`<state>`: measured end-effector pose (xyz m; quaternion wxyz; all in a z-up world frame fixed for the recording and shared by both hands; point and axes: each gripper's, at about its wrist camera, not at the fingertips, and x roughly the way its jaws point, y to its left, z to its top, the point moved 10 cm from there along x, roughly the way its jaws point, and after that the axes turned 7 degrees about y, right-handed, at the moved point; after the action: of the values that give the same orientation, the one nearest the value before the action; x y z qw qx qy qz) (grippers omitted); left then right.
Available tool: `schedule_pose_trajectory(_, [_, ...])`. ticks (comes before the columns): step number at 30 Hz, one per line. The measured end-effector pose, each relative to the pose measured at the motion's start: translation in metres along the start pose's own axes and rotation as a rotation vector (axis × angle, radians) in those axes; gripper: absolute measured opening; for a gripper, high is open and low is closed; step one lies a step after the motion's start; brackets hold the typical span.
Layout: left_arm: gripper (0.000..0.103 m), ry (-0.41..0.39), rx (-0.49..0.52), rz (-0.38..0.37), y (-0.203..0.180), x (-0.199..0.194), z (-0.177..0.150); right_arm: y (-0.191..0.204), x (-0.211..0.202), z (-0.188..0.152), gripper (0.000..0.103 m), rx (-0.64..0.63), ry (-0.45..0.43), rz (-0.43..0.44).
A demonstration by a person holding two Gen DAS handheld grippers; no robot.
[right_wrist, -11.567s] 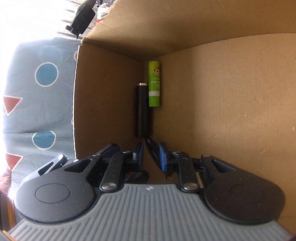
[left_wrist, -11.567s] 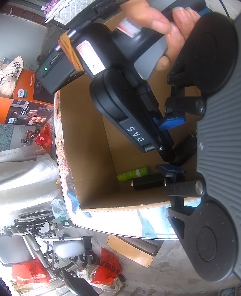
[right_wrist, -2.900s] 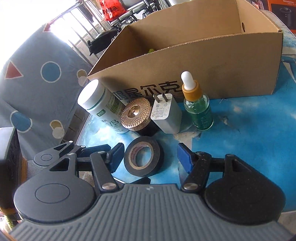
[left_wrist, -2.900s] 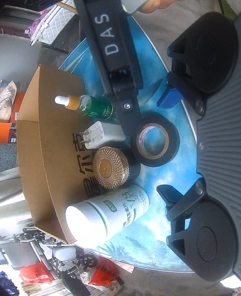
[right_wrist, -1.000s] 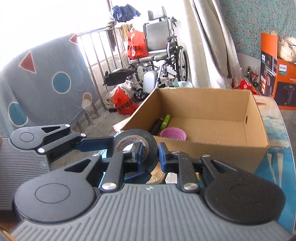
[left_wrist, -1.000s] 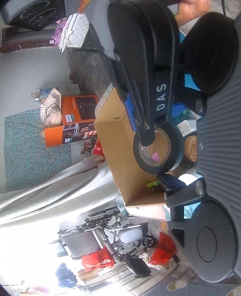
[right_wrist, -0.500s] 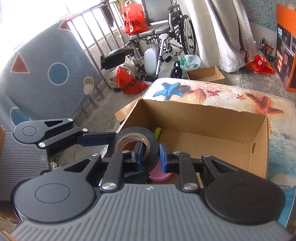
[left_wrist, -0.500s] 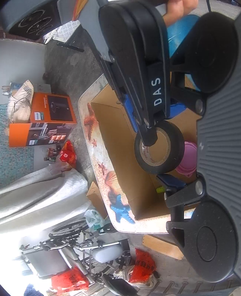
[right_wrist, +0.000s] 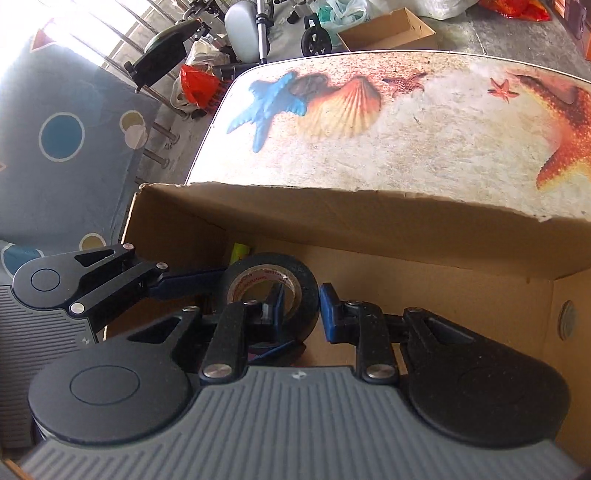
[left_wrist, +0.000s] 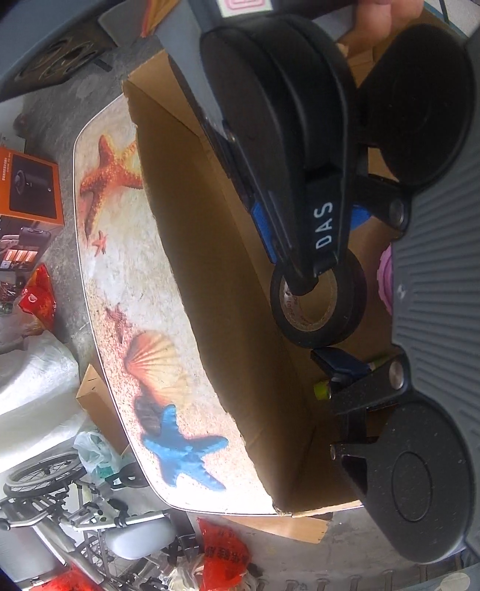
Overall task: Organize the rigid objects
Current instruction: 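Carry the tape roll into the box and open the right tool, then move the right tool back to the green dropper bottle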
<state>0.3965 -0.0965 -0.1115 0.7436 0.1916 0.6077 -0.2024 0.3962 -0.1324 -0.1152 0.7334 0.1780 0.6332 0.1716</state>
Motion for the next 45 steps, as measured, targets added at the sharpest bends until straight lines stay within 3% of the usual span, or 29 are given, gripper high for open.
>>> schedule_pose_trajectory(10, [0.069,0.013,-0.014,0.037,0.008,0.025,0.004,-0.01,0.033,0.008,0.031,0.058,0.015,0.057])
schedule_pose_trajectory(17, [0.074,-0.053,-0.057,0.011,0.01,-0.006,0.0,-0.008,-0.004,0.005,0.038,0.068,-0.071,0.081])
schedule_pose_trajectory(20, [0.08,-0.131,-0.073,-0.012,0.008,-0.04,-0.006,-0.001,-0.053,-0.006,0.043,0.064,-0.173,0.131])
schedule_pose_trajectory(23, [0.083,-0.226,-0.086,-0.051,0.004,-0.084,-0.017,0.006,-0.113,-0.031,0.057,0.063,-0.315,0.187])
schedule_pose_trajectory(27, [0.09,-0.348,-0.116,-0.143,-0.008,-0.142,-0.041,0.011,-0.188,-0.085,0.083,0.044,-0.524,0.207])
schedule_pose_trajectory(29, [0.092,-0.386,-0.136,-0.187,-0.015,-0.164,-0.056,0.012,-0.215,-0.117,0.086,0.021,-0.605,0.189])
schedule_pose_trajectory(31, [0.095,-0.407,-0.172,-0.257,-0.021,-0.18,-0.075,0.012,-0.234,-0.148,0.1,0.015,-0.677,0.167])
schedule_pose_trajectory(35, [0.102,-0.404,-0.224,-0.376,-0.033,-0.196,-0.119,0.007,-0.257,-0.21,0.102,-0.005,-0.789,0.086])
schedule_pose_trajectory(37, [0.102,-0.428,-0.223,-0.358,-0.037,-0.202,-0.139,-0.001,-0.259,-0.241,0.102,-0.011,-0.814,0.009])
schedule_pose_trajectory(42, [0.103,-0.539,-0.246,-0.233,-0.049,-0.214,-0.188,-0.019,-0.241,-0.293,0.102,-0.024,-0.791,-0.189])
schedule_pose_trajectory(45, [0.103,-0.544,-0.279,-0.219,-0.058,-0.208,-0.209,-0.026,-0.223,-0.315,0.102,-0.033,-0.761,-0.273])
